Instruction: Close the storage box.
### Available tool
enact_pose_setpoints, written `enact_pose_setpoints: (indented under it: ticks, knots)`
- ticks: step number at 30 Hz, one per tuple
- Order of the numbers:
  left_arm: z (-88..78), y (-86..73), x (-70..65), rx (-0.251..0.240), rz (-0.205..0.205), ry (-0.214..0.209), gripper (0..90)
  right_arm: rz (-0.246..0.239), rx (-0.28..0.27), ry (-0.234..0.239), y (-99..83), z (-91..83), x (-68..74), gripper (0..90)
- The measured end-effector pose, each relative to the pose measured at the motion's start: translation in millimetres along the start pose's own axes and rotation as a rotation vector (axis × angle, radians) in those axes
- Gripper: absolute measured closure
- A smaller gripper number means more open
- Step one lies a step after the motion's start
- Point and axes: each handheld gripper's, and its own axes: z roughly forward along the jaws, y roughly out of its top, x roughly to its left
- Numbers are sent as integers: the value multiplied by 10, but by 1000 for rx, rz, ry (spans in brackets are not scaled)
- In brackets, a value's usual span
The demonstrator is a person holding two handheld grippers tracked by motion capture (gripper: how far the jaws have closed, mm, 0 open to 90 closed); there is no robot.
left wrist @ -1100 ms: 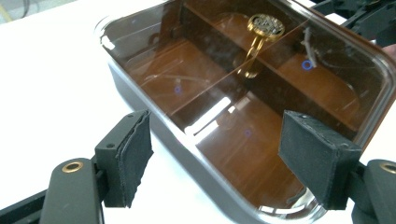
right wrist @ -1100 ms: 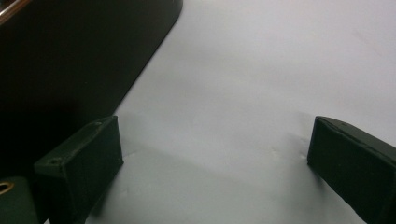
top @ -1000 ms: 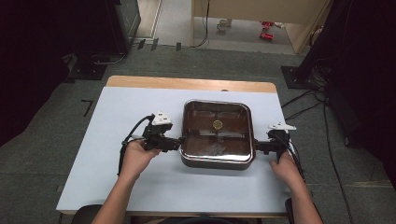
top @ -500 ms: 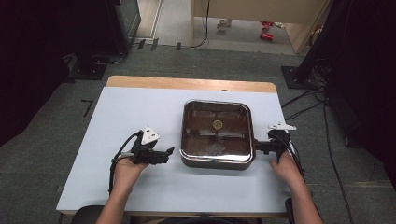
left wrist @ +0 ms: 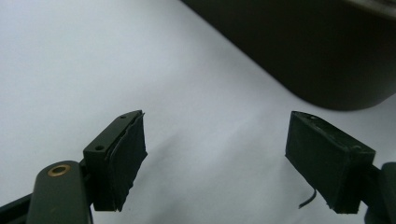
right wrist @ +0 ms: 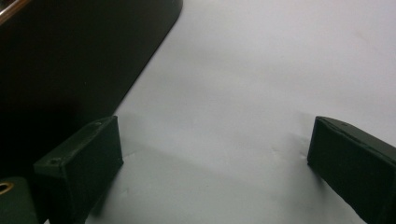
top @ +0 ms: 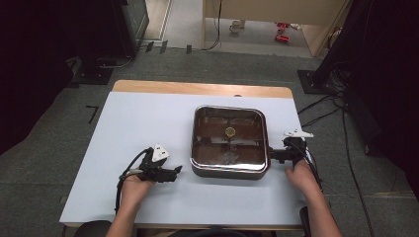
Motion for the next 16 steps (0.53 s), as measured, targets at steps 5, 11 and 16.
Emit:
enact_pose_setpoints:
  ticks: [5, 11, 16]
  knots:
    - [68, -20, -17, 19, -2, 2, 196, 0, 0, 0, 0, 0, 0, 24]
    - [96, -34, -29, 11, -14, -6, 150, 0, 0, 0, 0, 0, 0, 24]
    - [96, -57, -33, -10, -19, -2, 138, 0, 0, 0, 0, 0, 0, 24]
